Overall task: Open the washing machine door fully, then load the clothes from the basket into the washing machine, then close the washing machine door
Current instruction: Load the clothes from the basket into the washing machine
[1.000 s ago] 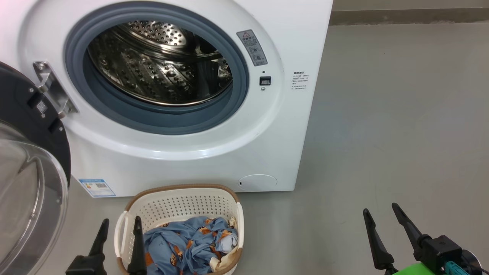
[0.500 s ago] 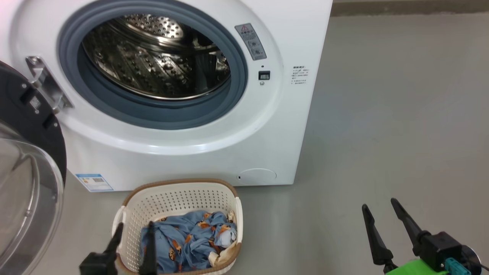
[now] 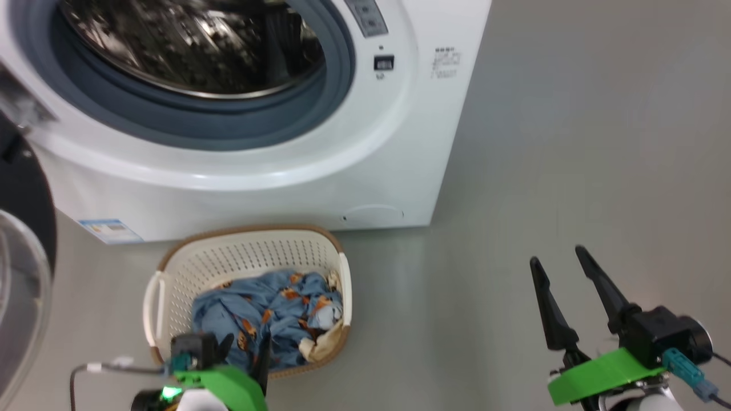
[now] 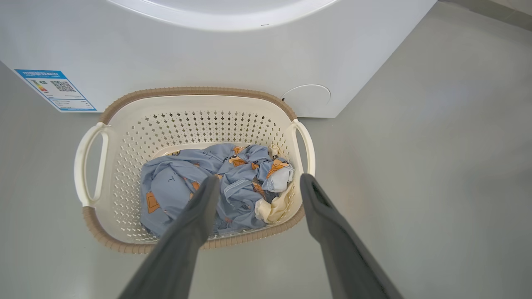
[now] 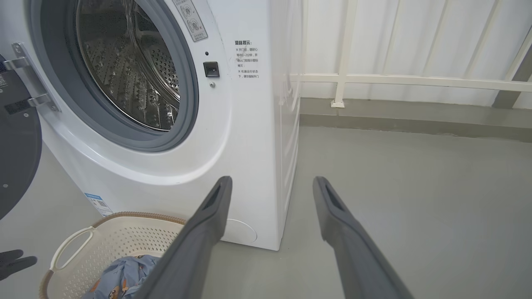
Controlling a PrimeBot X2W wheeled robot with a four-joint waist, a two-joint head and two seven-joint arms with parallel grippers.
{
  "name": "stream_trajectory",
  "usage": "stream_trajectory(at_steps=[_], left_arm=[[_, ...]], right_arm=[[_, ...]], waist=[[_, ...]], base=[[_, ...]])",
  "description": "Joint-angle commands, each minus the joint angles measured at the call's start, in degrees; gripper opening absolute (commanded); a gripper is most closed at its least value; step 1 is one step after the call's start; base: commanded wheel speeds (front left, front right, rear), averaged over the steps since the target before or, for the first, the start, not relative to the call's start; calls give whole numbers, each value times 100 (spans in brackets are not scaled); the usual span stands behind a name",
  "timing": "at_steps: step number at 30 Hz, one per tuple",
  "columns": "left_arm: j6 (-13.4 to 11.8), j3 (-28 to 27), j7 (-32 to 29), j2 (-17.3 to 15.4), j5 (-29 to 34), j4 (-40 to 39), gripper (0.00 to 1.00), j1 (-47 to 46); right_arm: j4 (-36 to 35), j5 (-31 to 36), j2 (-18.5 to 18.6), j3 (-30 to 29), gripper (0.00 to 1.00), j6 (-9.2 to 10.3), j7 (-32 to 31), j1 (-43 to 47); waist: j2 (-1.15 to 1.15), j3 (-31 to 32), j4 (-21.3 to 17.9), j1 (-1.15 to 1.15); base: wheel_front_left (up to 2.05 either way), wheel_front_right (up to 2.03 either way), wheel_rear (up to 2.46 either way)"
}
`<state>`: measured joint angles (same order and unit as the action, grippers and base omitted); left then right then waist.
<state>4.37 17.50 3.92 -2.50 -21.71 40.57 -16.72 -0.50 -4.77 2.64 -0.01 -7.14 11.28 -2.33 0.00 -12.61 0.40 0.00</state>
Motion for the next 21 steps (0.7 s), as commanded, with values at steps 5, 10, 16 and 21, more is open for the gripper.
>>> stream_trajectory(at_steps=[5, 10, 16, 21], left_arm=[[179, -17, -54, -54, -245, 827, 100, -895], [281, 169, -123, -45, -461, 1629, 100, -1627], [308, 275, -229, -106, -729, 2254, 100, -2299], [310, 349, -312, -361, -1019, 2465, 100, -2709]], right_arm=[[-232, -29, 24, 275, 100, -35, 102, -406], [-246, -124, 24, 413, 100, -35, 185, -710], [-240, -253, 24, 573, 100, -35, 291, -1031], [-279, -362, 24, 691, 100, -35, 347, -1253]], waist=[[0, -854, -346, 0], [0, -1430, -628, 0], [0, -2093, -971, 0], [0, -2593, -1234, 0]], base=[[0, 0, 0], [0, 0, 0], [0, 0, 0], [0, 0, 0]])
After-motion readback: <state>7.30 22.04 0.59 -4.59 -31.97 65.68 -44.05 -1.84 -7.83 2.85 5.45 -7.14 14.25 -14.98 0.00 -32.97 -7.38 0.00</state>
